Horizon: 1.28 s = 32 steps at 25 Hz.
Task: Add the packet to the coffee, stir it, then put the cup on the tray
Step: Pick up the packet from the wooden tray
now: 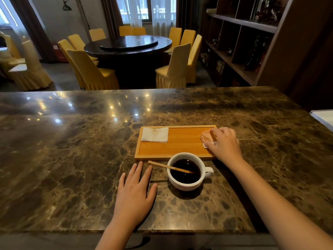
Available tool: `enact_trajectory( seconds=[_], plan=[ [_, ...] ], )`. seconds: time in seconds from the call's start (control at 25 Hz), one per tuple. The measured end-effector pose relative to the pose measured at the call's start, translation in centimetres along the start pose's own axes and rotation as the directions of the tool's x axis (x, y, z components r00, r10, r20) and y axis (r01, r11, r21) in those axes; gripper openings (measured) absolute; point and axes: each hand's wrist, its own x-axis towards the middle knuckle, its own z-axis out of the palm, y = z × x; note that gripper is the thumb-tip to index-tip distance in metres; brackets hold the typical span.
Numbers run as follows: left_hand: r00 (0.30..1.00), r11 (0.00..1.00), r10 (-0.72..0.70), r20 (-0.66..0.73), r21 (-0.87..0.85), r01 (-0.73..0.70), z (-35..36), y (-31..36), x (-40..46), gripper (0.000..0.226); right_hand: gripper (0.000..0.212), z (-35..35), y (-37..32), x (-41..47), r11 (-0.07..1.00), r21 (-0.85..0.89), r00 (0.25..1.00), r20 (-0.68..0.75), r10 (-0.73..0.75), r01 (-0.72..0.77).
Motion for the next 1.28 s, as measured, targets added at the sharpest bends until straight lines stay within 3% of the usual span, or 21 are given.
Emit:
enact_trajectory(
  seconds=[0.12,0.56,0.64,0.8,0.88,1.04,1.12,1.28],
  plan=[
    [1.0,1.0,-0.002,0.001,0.004,0.002,-0.1,0.1,0.0,0.067,0.055,-0.2,0.6,0.1,0.993,0.019,0.993,0.031,0.118,-0.118],
    [1.0,1.0,0.008,-0.013,-0.001,-0.008,0.1,0.0,0.0,0.067,0.022,-0.2,1.7,-1.3,0.902,0.407,0.974,-0.105,0.202,-0.143],
    [1.0,1.0,0.007,-0.018,-0.01,-0.007,0.0,0.0,0.0,0.068,0.018,-1.0,1.6,-1.7,0.801,0.574,0.962,-0.082,0.262,-0.169],
    [1.0,1.0,0.005,-0.007,0.001,-0.005,-0.1,-0.1,0.0,0.068,0.012,-3.1,1.1,-2.8,0.46,0.871,0.953,0.033,0.3,-0.175],
    [1.0,1.0,0.003,-0.002,0.008,-0.003,-0.1,-0.1,0.1,0.069,0.014,-4.1,0.6,-3.6,0.289,0.942,0.96,0.091,0.264,-0.169],
    [1.0,1.0,0.001,0.008,0.01,-0.001,-0.2,0.0,0.1,0.07,0.014,-4.9,-0.4,-5.3,0.112,0.973,0.963,0.176,0.202,-0.201],
    [1.0,1.0,0.002,0.011,0.009,-0.002,-0.3,0.0,0.1,0.07,0.015,-4.9,-0.8,-6.0,0.074,0.971,0.957,0.21,0.2,-0.229],
    [1.0,1.0,0.002,0.013,0.006,-0.002,-0.3,0.1,0.1,0.071,0.017,-5.0,-1.4,-6.7,0.202,0.959,0.972,0.165,0.166,-0.197]
  ],
)
